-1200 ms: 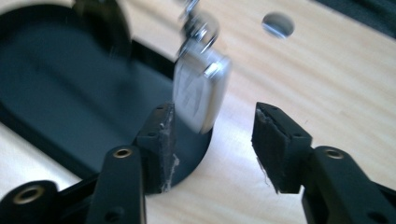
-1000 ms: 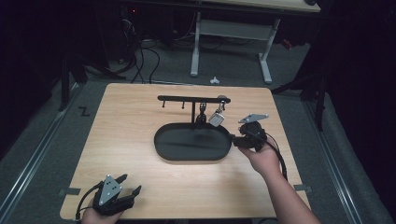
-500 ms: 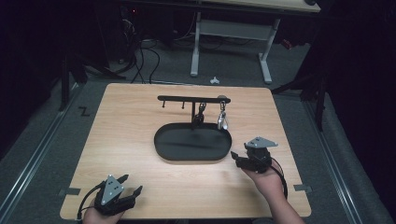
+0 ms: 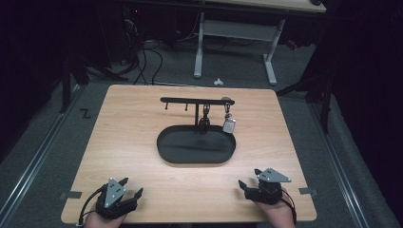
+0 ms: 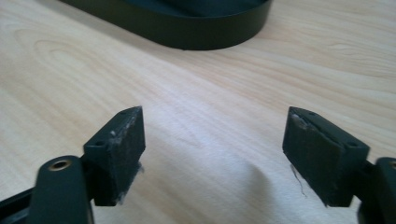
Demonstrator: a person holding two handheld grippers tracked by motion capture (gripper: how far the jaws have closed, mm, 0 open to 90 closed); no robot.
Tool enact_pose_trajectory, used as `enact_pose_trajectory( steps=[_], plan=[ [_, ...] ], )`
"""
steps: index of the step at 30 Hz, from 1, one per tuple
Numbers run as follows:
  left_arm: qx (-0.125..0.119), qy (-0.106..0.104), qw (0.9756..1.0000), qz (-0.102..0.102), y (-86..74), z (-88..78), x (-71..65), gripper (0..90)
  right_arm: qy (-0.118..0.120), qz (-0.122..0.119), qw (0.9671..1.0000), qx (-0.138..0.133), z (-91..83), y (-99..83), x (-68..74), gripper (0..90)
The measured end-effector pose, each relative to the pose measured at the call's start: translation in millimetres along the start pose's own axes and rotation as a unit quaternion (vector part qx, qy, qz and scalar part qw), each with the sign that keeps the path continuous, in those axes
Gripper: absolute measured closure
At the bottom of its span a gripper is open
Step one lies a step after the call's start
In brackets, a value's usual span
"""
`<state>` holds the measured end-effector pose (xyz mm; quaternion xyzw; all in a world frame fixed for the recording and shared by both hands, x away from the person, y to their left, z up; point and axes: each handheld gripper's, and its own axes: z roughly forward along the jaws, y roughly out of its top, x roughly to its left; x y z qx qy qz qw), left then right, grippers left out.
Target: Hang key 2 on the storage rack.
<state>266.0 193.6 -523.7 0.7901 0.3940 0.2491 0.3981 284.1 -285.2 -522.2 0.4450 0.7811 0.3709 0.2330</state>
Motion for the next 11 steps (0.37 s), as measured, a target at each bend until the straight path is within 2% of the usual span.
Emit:
enact_pose_trajectory(
  steps=[3, 5, 11],
  plan=[
    [-0.003, -0.004, 1.0, 0.0, 3.4, 0.8, -4.3, 34.9, -0.01, -0.011, 0.9996, -0.023, -3.6, 2.0, 1.2, 20.3],
    [-0.005, -0.005, 1.0, 0.004, 5.0, -0.1, -7.0, 34.9, -0.01, -0.01, 0.9993, -0.034, -5.3, 2.5, 1.1, 20.0],
    [-0.012, -0.012, 0.9999, 0.002, 2.9, -5.1, -5.4, 34.7, -0.017, 0.002, 0.9995, -0.028, -5.4, 0.7, -2.2, 20.8]
  ],
)
